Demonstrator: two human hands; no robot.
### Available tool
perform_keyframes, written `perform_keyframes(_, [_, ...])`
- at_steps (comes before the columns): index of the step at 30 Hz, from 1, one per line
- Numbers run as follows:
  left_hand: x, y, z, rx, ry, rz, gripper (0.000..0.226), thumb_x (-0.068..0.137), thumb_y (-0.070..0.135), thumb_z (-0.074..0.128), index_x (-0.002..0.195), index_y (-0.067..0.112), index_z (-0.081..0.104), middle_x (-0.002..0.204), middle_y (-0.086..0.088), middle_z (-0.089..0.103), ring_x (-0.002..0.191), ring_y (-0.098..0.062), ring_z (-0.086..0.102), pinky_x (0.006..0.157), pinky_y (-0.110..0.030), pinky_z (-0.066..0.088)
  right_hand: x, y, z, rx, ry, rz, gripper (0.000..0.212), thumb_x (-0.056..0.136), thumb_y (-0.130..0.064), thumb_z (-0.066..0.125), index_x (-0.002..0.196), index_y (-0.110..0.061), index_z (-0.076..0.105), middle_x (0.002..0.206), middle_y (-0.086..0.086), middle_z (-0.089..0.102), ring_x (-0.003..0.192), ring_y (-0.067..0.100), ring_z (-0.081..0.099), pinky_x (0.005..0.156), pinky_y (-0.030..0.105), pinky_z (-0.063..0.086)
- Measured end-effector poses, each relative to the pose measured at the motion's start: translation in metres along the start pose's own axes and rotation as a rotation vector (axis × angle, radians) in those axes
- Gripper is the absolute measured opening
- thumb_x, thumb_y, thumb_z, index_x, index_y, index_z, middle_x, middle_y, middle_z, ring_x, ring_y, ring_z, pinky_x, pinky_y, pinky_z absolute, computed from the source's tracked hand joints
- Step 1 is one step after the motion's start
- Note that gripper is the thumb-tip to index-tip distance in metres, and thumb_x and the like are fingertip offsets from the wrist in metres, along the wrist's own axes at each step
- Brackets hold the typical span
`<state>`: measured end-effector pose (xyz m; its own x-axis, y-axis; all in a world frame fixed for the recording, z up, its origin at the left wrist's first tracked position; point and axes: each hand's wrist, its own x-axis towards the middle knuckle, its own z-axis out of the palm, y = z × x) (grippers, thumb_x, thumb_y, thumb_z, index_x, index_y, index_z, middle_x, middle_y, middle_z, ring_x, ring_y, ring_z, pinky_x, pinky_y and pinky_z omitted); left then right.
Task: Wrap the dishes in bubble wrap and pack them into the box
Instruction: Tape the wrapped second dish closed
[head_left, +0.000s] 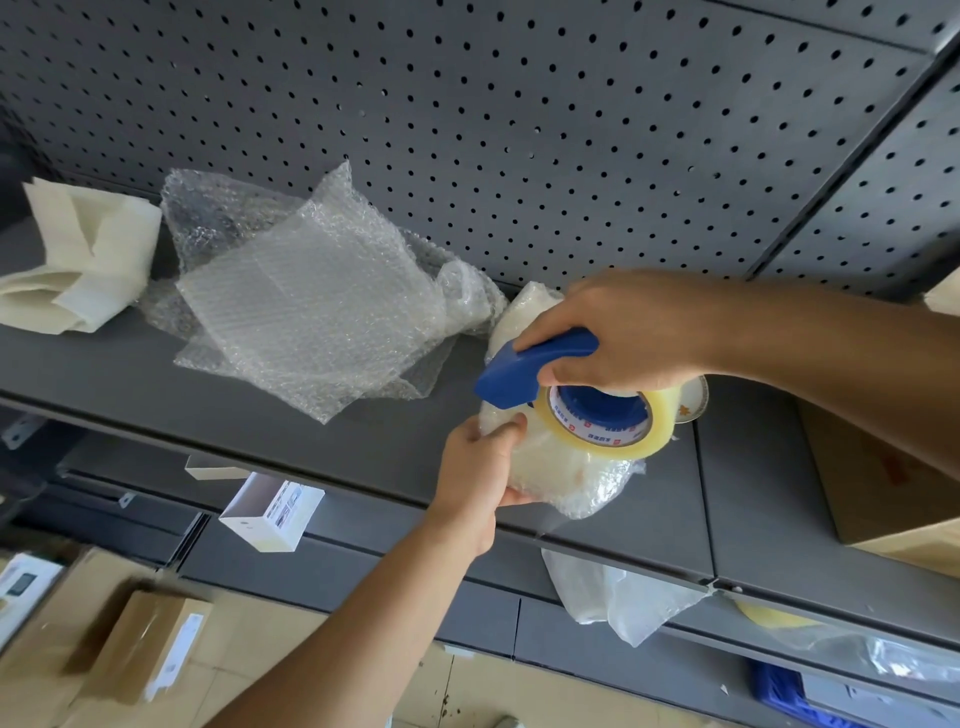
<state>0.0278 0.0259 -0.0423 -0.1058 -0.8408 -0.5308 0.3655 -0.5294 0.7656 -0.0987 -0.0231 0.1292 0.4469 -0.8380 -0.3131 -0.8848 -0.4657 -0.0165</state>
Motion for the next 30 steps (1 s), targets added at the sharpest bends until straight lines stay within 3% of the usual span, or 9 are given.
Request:
perform_keyframes(4, [0.001,0.001,0.003,-0.05,0.014,-0.013,0.018,0.099,0.02,0.062,0.115,0.016,0.069,0.112,-0.01,0.075,0.102,-0.029,0.071,0.067,-0.045,0.064,-0.001,-0.001,0.0,0.011,0.018,0.019,0.036,0.097,-0.05,0.056,0.133,-0.054,0.056,0.079,-0.031,0.037,0.086,0.003,0.043,0.078,0.026,0.033])
perform_keyframes(9, [0.004,0.006,0.006,-0.106,0.017,-0.029,0.021,0.099,0.02,0.062,0.118,0.013,0.068,0.11,-0.012,0.075,0.098,-0.028,0.073,0.068,-0.047,0.064,-0.006,-0.003,-0.004,-0.014,0.049,0.014,0.036,0.096,-0.05,0.055,0.132,-0.055,0.055,0.082,-0.03,0.038,0.096,0.008,0.046,0.081,0.03,0.036])
perform_keyframes(14, [0.005,0.01,0.008,-0.104,0.035,-0.032,0.019,0.099,0.019,0.063,0.115,0.012,0.069,0.107,-0.012,0.076,0.094,-0.027,0.073,0.06,-0.042,0.062,-0.006,-0.012,-0.01,-0.081,0.054,0.004,0.033,0.097,-0.05,0.053,0.129,-0.053,0.057,0.082,-0.024,0.04,0.084,0.009,0.048,0.085,0.035,0.045])
perform_keyframes(16, [0.004,0.01,0.008,-0.093,0.036,-0.032,0.017,0.098,0.019,0.063,0.113,0.012,0.069,0.106,-0.012,0.076,0.091,-0.027,0.073,0.057,-0.039,0.061,-0.004,-0.014,-0.009,-0.102,0.053,0.002,0.032,0.096,-0.051,0.053,0.127,-0.054,0.058,0.085,-0.021,0.042,0.074,0.005,0.044,0.081,0.035,0.044])
perform_keyframes(19, [0.005,0.009,0.006,-0.085,0.054,-0.026,0.016,0.098,0.017,0.063,0.111,0.013,0.071,0.101,-0.01,0.077,0.087,-0.026,0.073,0.055,-0.038,0.061,-0.002,-0.015,-0.007,-0.136,0.031,-0.01,0.031,0.095,-0.052,0.052,0.126,-0.054,0.057,0.09,-0.017,0.042,0.076,0.007,0.045,0.076,0.034,0.04])
perform_keyframes(22, [0.006,0.008,0.005,-0.066,0.074,-0.021,0.015,0.097,0.017,0.062,0.11,0.014,0.071,0.103,-0.011,0.077,0.089,-0.027,0.073,0.056,-0.039,0.062,0.0,-0.017,-0.007,-0.167,0.007,-0.006,0.031,0.095,-0.053,0.051,0.126,-0.053,0.058,0.092,-0.015,0.044,0.081,0.012,0.049,0.074,0.034,0.04])
perform_keyframes(27, [0.01,0.008,0.002,-0.053,0.085,-0.014,0.015,0.097,0.018,0.062,0.109,0.015,0.071,0.105,-0.011,0.076,0.088,-0.027,0.073,0.065,-0.049,0.064,0.004,-0.018,-0.01,-0.199,-0.003,0.003,0.032,0.095,-0.054,0.05,0.126,-0.054,0.056,0.087,-0.019,0.041,0.07,0.003,0.042,0.072,0.032,0.037])
perform_keyframes(30, [0.011,0.007,0.0,-0.031,0.084,-0.008,0.014,0.098,0.017,0.061,0.109,0.016,0.07,0.107,-0.013,0.076,0.089,-0.028,0.073,0.065,-0.047,0.064,0.003,-0.016,-0.012,-0.189,-0.038,0.012,0.031,0.096,-0.052,0.049,0.127,-0.055,0.055,0.084,-0.021,0.039,0.069,0.0,0.039,0.074,0.032,0.04])
